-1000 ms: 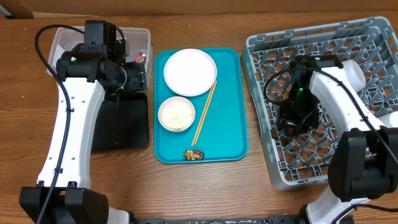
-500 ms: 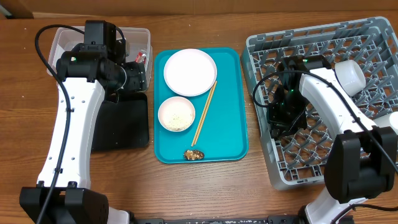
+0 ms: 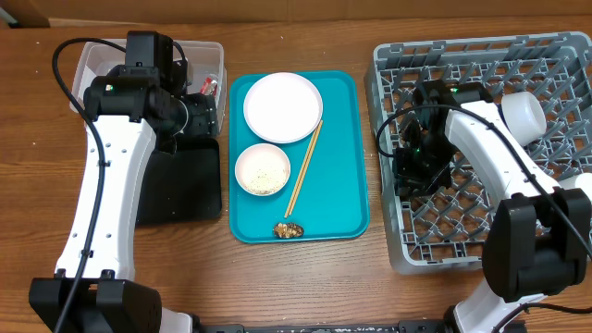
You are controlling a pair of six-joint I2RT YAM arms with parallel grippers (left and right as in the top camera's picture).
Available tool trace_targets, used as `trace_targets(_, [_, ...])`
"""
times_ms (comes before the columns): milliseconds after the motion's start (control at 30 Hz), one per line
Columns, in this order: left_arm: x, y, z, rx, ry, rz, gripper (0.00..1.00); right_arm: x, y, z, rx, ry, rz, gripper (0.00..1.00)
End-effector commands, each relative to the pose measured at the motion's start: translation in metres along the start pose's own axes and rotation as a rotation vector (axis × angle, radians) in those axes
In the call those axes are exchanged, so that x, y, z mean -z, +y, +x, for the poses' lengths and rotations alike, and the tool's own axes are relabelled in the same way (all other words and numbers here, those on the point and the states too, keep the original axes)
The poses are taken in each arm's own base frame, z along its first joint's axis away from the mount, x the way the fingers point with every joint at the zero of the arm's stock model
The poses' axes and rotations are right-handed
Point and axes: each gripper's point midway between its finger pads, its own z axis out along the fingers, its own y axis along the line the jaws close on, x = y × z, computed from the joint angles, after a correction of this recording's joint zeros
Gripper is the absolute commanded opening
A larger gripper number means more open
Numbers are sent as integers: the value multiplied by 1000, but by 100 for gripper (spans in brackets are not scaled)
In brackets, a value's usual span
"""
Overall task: Sort waste into correct bins and load items into the dishwasher
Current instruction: 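Carry the bowl into the dish rack and set it down, then reach the left gripper to the pink-rimmed rice bowl and grasp its rim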
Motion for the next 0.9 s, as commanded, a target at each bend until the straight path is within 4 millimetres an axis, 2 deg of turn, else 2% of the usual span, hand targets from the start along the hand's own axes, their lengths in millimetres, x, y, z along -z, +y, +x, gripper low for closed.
trace_targets(0, [6,0,-4,-2,-22,-5,76,-2,9,4,15,20,-43,33])
trace_targets(100, [6,-1,-4,-2,-23,-4,77,0,5,1,17,1,-17,45])
trace_targets(200, [6,-2,-4,-6,-25,-2,76,17,-6,-8,-27,-74,48,49])
trace_targets(367, [4,-19,-1,-50,-19,13,76,80,-20,-27,-84,-317,118,51])
trace_targets(433, [0,-35,3,-92,-12,28,76,113,-24,-30,-115,-432,105,52])
trace_targets(500, [-5,-49,8,-129,6,37,76,135,-29,-31,-133,-505,85,52])
trace_targets(533, [-8,-54,11,-144,16,38,76,142,-33,-30,-145,-530,77,55])
trace_targets(600, [-17,-68,20,-185,49,41,76,159,-46,-27,-189,-583,62,69])
trace_targets(633, [-24,-76,26,-208,74,43,76,164,-56,-25,-218,-597,58,79])
trace_targets(700, [-35,-86,34,-236,111,43,76,166,-71,-22,-264,-591,60,86])
trace_targets(800, [-58,-104,52,-291,187,38,76,165,-89,-16,-311,-566,67,87])
trace_targets(867, [-74,-115,65,-325,237,30,76,166,-92,-16,-308,-568,70,87])
